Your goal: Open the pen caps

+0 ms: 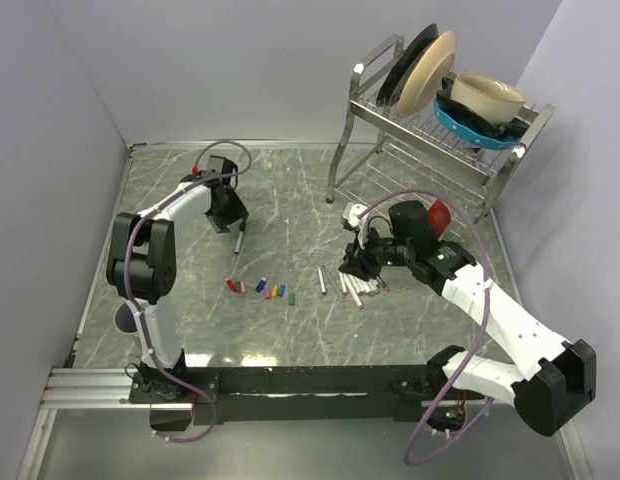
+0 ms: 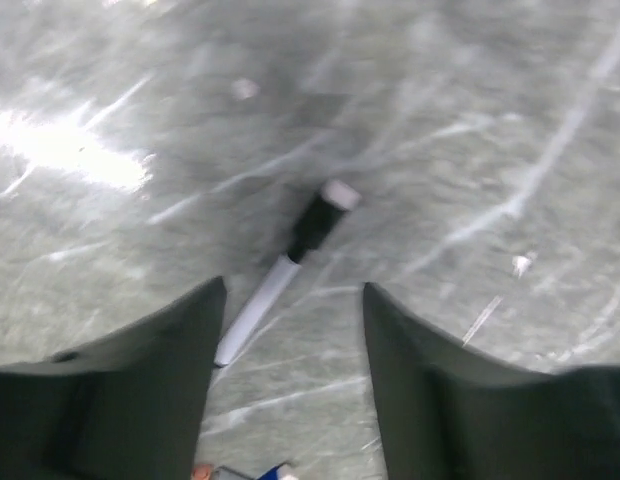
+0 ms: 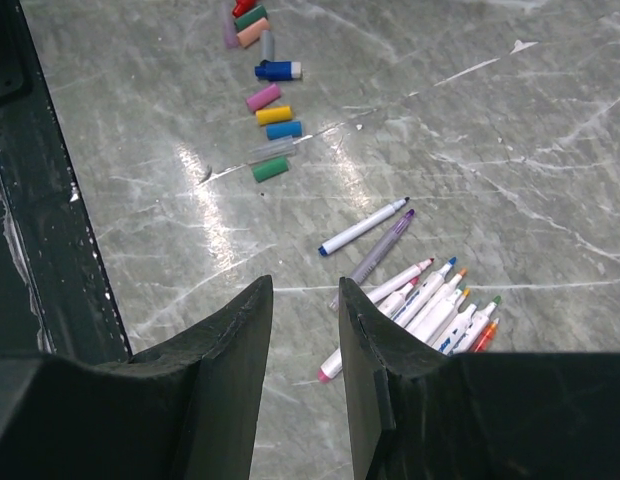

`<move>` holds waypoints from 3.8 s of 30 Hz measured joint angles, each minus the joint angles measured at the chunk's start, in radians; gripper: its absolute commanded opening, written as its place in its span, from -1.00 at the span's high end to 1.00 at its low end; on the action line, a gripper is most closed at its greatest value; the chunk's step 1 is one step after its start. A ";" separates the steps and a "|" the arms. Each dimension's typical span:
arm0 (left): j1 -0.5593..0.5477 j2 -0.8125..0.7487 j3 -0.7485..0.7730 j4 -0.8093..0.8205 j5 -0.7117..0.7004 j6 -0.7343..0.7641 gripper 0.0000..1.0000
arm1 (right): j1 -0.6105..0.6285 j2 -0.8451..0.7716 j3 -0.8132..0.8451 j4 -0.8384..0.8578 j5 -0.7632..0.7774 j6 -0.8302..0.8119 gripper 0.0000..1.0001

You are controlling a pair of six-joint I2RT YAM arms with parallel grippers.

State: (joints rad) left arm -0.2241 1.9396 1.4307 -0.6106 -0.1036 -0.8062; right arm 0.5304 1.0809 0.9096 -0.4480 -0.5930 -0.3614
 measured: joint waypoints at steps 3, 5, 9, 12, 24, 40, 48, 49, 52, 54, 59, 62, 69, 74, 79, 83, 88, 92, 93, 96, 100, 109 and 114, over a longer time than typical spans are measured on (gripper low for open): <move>-0.014 -0.009 -0.003 0.049 0.021 0.097 -0.23 | 0.000 0.005 0.000 0.000 -0.001 -0.001 0.19; -0.031 -0.005 0.008 0.052 0.027 0.151 -0.12 | 0.000 0.008 0.000 0.000 -0.003 -0.002 0.19; -0.053 0.041 0.107 0.036 0.027 0.248 0.13 | 0.002 0.008 0.000 0.000 -0.003 -0.004 0.19; -0.057 0.088 0.188 0.017 0.019 0.298 0.27 | 0.002 0.009 0.000 0.000 -0.003 -0.004 0.19; -0.091 0.185 0.244 -0.104 -0.088 0.399 0.28 | 0.003 0.008 0.000 0.000 -0.004 -0.008 0.20; -0.103 0.220 0.275 -0.142 -0.133 0.420 0.26 | 0.004 0.009 0.000 -0.001 -0.008 -0.016 0.20; -0.103 0.242 0.275 -0.153 -0.137 0.420 0.31 | 0.004 0.008 0.000 -0.001 -0.019 -0.019 0.20; -0.103 0.242 0.275 -0.153 -0.137 0.420 0.35 | 0.004 0.008 0.000 -0.001 -0.019 -0.019 0.19; -0.103 0.242 0.275 -0.153 -0.137 0.420 0.55 | 0.004 0.008 0.000 -0.001 -0.021 -0.019 0.19; -0.103 0.243 0.275 -0.154 -0.136 0.419 0.72 | 0.004 0.008 0.000 -0.001 -0.021 -0.021 0.20; -0.103 0.242 0.275 -0.150 -0.124 0.419 0.98 | 0.004 0.008 0.000 -0.001 -0.026 -0.023 0.20; -0.102 0.210 0.237 -0.103 -0.074 0.407 0.98 | 0.004 0.008 0.000 -0.001 -0.031 -0.024 0.19; -0.102 -0.199 -0.200 0.313 0.219 0.204 0.98 | 0.004 0.008 -0.006 0.018 -0.088 -0.006 -0.09; -0.127 -0.442 -0.541 0.843 0.374 -0.087 0.98 | 0.003 0.052 -0.025 0.085 -0.248 0.055 -0.18; -0.241 -0.469 -0.767 1.238 0.373 -0.320 0.98 | -0.001 0.164 -0.064 0.199 -0.387 0.187 -0.23; -0.332 -0.471 -0.818 1.378 0.352 -0.394 0.98 | -0.019 0.192 -0.121 0.304 -0.426 0.332 -0.22; -0.377 -0.512 -0.845 1.476 0.312 -0.426 0.98 | -0.058 0.191 -0.160 0.438 -0.379 0.528 -0.19; -0.400 -0.542 -0.855 1.506 0.285 -0.429 0.98 | -0.068 0.191 -0.164 0.494 -0.310 0.631 -0.17; -0.406 -0.544 -0.856 1.511 0.281 -0.428 0.98 | -0.068 0.191 -0.164 0.505 -0.302 0.645 -0.16; -0.425 -0.546 -0.872 1.527 0.271 -0.429 0.99 | -0.069 0.190 -0.165 0.527 -0.293 0.680 -0.12; -0.447 -0.547 -0.887 1.526 0.264 -0.428 0.98 | -0.073 0.190 -0.166 0.544 -0.290 0.705 0.03; -0.481 -0.546 -0.897 1.554 0.243 -0.423 0.98 | -0.087 0.198 -0.166 0.547 -0.315 0.734 0.84; -0.489 -0.543 -0.908 1.572 0.236 -0.409 0.98 | -0.097 0.214 -0.166 0.539 -0.348 0.737 1.00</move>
State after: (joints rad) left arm -0.7128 1.3964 0.5228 0.9611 0.1326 -1.2148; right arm 0.4339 1.2945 0.7437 0.0910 -0.9413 0.3756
